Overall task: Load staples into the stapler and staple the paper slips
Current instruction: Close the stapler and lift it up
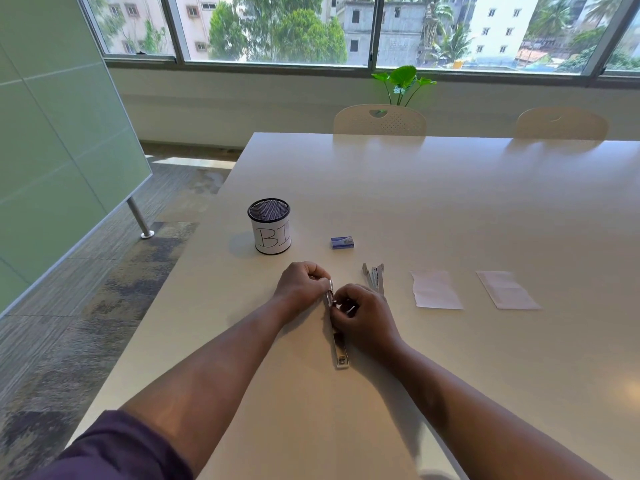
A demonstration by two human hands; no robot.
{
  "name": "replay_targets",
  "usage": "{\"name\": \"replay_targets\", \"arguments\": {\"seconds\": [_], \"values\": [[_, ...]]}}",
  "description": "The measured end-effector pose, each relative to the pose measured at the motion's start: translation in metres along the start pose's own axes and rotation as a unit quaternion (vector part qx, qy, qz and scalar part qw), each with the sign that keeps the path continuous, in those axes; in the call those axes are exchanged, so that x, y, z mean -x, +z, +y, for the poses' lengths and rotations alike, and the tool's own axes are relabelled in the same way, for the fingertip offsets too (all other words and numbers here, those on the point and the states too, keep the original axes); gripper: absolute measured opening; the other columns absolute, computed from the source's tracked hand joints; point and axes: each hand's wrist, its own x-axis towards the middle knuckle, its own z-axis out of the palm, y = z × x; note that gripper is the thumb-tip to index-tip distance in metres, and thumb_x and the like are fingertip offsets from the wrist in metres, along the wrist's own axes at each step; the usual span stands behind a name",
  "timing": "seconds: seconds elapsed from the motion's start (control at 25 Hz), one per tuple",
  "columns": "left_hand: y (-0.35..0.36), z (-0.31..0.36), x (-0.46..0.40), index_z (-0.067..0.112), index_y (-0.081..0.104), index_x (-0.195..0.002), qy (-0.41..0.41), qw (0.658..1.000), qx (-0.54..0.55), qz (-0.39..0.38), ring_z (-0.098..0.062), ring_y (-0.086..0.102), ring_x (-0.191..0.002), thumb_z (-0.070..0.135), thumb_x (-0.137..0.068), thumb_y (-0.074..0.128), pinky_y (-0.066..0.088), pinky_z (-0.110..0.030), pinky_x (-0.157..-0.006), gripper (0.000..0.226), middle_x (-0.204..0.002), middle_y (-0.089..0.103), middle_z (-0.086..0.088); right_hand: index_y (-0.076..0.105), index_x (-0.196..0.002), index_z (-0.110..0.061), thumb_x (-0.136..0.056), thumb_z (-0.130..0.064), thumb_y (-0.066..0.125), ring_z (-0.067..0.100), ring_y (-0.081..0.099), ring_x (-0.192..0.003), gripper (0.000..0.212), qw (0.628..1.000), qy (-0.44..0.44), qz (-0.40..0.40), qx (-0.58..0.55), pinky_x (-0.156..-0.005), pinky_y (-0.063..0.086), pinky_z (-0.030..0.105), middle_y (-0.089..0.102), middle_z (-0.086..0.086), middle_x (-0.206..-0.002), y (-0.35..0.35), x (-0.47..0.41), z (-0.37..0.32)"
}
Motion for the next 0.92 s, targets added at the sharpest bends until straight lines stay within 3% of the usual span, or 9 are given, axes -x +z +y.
{"name": "replay_targets", "arguments": {"seconds": [0.12,0.36,0.52,0.68,0.92], "values": [[-0.0003,0.0012,-0.0028,0.019,0.078,-0.077,-0.015,1.000,0.008,0.001,-0.011,0.069,-0.076,0.017,-0.078,0.073,0.055,-0.029,-0.076,0.006,-0.076,0.076,0.005,0.061,-0.086,-0.031,-0.077,-0.037,0.065,0.007,0.062,-0.068,0.011,1.000,0.012,-0.006,-0.005,-0.062,0.055,0.031,0.064,-0.013,-0.079,-0.0001,0.0005,-0.0010],[-0.0009,-0.0008,-0.0062,0.018,0.078,-0.074,-0.023,1.000,0.019,-0.005,-0.012,0.070,-0.075,0.018,-0.076,0.075,0.057,-0.031,-0.075,0.003,-0.074,0.076,0.004,0.061,-0.101,-0.034,-0.091,-0.036,0.058,0.006,0.064,-0.076,0.011,0.999,-0.003,-0.020,0.034,-0.068,0.055,0.034,0.065,-0.015,-0.096,0.0004,0.0038,-0.0048],[-0.0017,-0.0005,-0.0063,0.018,0.079,-0.076,-0.026,0.999,0.022,-0.010,-0.015,0.072,-0.079,0.017,-0.077,0.075,0.058,-0.028,-0.073,0.004,-0.075,0.077,0.004,0.072,-0.110,-0.027,-0.094,-0.043,0.053,0.019,0.061,-0.100,0.030,0.994,-0.018,-0.018,0.105,-0.082,0.049,0.033,0.067,-0.003,-0.111,0.0050,0.0010,-0.0037],[-0.0013,0.0002,-0.0060,0.017,0.079,-0.077,-0.026,0.999,0.023,-0.009,-0.017,0.073,-0.084,0.016,-0.077,0.074,0.059,-0.031,-0.078,0.005,-0.077,0.077,0.003,0.073,-0.110,-0.026,-0.090,-0.045,0.052,0.024,0.057,-0.106,0.035,0.992,-0.003,-0.036,0.122,-0.090,0.046,0.035,0.067,-0.001,-0.110,0.0073,-0.0011,-0.0041],[-0.0028,-0.0067,-0.0047,0.019,0.077,-0.082,0.003,1.000,0.018,-0.018,-0.014,0.072,-0.083,0.023,-0.081,0.074,0.057,-0.031,-0.082,0.005,-0.081,0.077,0.005,0.068,-0.116,-0.026,-0.084,-0.048,0.060,0.019,0.057,-0.104,0.040,0.994,0.013,-0.029,0.108,-0.085,0.042,0.029,0.067,-0.001,-0.108,0.0070,-0.0030,-0.0030]]}}
